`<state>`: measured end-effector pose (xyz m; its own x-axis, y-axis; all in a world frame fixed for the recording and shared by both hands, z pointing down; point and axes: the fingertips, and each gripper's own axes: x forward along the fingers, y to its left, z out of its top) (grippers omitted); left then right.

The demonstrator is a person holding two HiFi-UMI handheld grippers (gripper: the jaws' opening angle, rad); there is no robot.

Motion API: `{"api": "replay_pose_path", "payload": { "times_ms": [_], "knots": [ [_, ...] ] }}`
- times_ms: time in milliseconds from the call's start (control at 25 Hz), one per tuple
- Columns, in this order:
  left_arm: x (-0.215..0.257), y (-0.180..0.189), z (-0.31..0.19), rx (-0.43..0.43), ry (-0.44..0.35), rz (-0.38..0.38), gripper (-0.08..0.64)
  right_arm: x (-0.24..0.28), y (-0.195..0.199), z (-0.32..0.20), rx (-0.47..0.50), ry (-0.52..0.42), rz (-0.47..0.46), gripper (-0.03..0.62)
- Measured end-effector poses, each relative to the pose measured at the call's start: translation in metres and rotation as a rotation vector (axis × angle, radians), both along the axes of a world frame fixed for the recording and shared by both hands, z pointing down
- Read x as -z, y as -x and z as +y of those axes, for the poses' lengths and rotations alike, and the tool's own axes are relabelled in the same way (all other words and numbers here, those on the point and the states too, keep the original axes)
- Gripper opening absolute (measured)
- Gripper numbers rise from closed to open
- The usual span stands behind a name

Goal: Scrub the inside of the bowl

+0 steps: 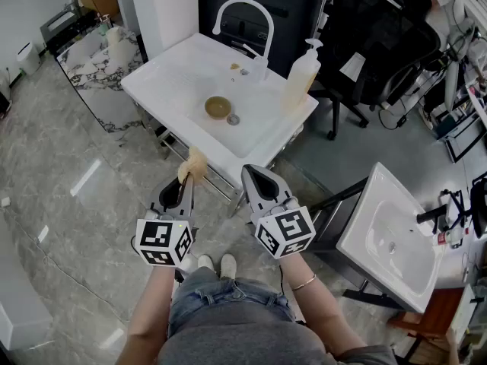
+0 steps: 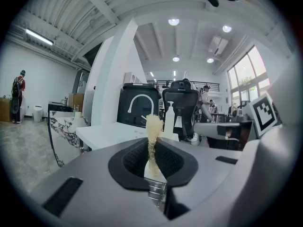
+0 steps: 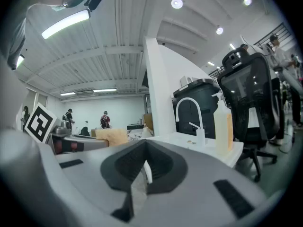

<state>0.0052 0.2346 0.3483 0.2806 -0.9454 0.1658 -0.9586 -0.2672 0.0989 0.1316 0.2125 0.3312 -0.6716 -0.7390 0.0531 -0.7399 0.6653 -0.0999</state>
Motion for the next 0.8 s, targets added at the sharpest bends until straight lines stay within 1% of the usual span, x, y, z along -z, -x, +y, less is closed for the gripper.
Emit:
{"api": "replay_pose_path", "payload": {
  "times_ms": [120,280,360,600,800],
  "knots": [
    [-0.003,-0.002,-0.003,-0.001,0.003,-0.005,0.037,-0.004,0.0,-0.004,0.001,0.016,-0.018,0.009],
    [-0.006,-0.004,-0.004,-0.01,0.011,0.0,0.037,-0.007,-0.003,-0.011,-0.023,0.033,-0.039,0.011],
    [-0.005,-0.004,-0.005,-0.009,0.014,0.006,0.037,-0.005,-0.003,-0.015,-0.015,0.04,-0.055,0.011],
    [0.0,-0.008,-0.013,-0.002,0.002,0.0,0.037,-0.001,-0.003,-0.034,0.003,0.056,-0.042,0.011],
    [0.01,-0.015,-0.019,-0.003,-0.022,-0.032,0.037,0.014,-0.004,-0.045,0.024,0.027,-0.045,0.011]
  ]
}}
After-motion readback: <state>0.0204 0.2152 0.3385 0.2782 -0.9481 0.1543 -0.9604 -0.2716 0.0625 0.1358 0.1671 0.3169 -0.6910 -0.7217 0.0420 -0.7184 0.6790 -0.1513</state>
